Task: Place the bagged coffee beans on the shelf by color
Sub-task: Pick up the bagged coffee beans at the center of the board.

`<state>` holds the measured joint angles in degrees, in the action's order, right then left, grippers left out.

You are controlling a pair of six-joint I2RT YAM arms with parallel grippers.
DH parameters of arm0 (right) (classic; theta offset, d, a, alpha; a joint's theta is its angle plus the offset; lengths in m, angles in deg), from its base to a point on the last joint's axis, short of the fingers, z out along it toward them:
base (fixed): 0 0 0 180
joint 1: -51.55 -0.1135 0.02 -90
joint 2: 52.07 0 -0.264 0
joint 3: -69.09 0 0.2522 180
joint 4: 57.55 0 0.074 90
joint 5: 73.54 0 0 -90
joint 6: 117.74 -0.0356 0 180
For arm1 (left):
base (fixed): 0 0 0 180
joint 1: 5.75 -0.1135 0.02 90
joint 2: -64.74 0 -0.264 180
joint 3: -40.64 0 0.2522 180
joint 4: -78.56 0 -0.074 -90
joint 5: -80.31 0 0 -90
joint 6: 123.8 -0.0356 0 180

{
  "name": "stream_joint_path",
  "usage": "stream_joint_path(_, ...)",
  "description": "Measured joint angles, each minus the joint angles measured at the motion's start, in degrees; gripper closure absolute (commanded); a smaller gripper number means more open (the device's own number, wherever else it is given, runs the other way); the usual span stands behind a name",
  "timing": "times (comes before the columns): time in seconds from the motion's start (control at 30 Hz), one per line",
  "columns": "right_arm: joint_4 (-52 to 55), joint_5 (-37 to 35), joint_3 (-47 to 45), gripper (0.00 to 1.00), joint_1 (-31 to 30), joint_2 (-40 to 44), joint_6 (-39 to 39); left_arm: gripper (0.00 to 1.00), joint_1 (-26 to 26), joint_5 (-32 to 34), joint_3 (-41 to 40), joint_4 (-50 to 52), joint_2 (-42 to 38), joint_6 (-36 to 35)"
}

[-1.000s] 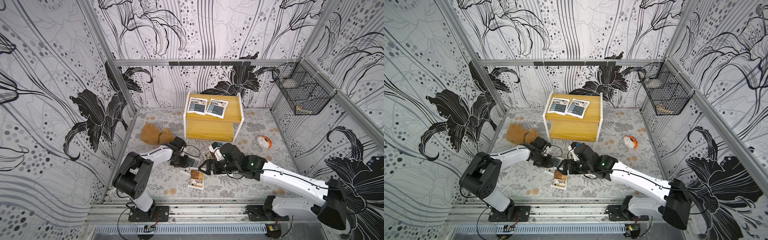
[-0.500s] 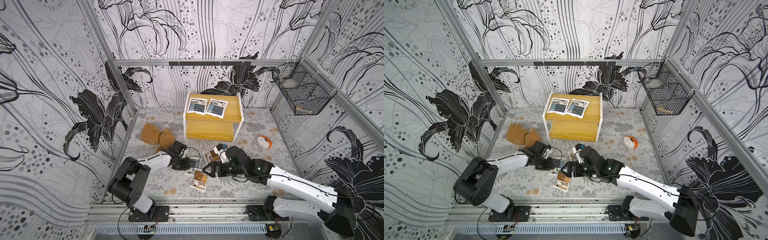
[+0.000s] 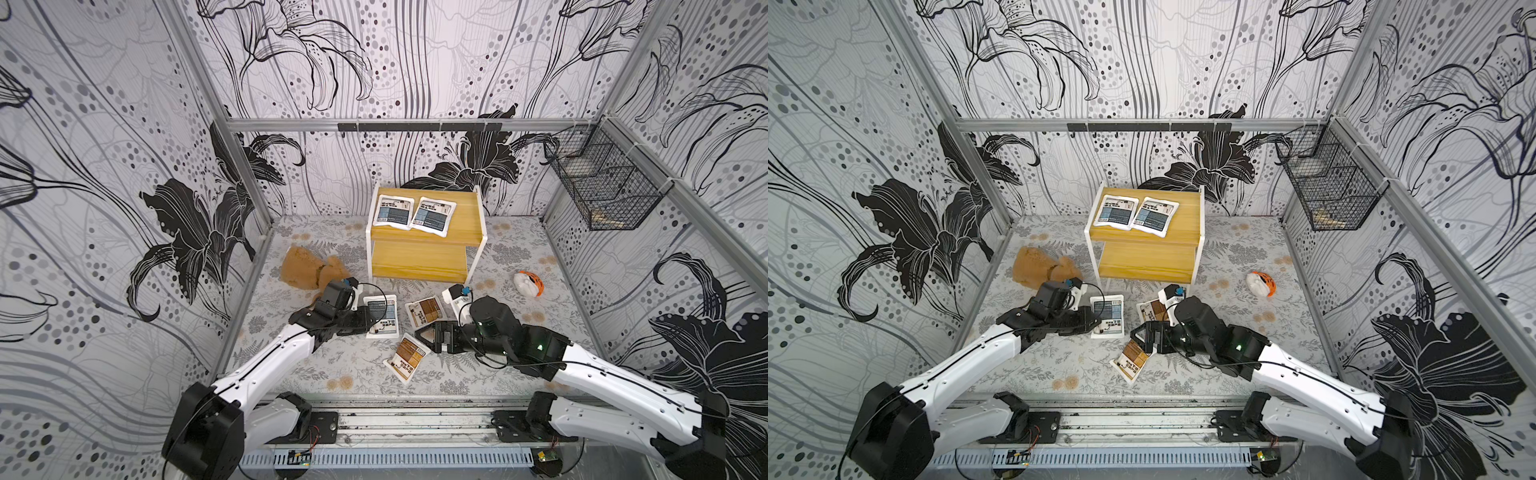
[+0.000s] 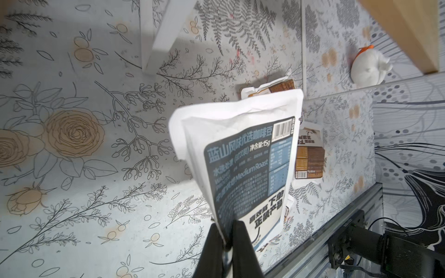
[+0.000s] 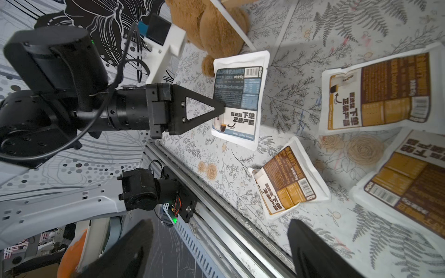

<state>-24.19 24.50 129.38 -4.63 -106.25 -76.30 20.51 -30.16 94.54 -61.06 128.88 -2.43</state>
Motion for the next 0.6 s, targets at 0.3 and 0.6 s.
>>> stream_joint_path(0.3, -4.87, 2.71, -1.66, 0.09, 0.0, 0.13, -0.31, 0.95, 0.68, -0.68, -5.49, -6.56, -15.02, 12.7)
stream_joint_path(0.6, -17.46, 6.49, -4.98, 0.15, -0.92, -3.3, -2.49, 0.95, 2.03, 1.53, -13.92, -18.62, -28.44, 31.89)
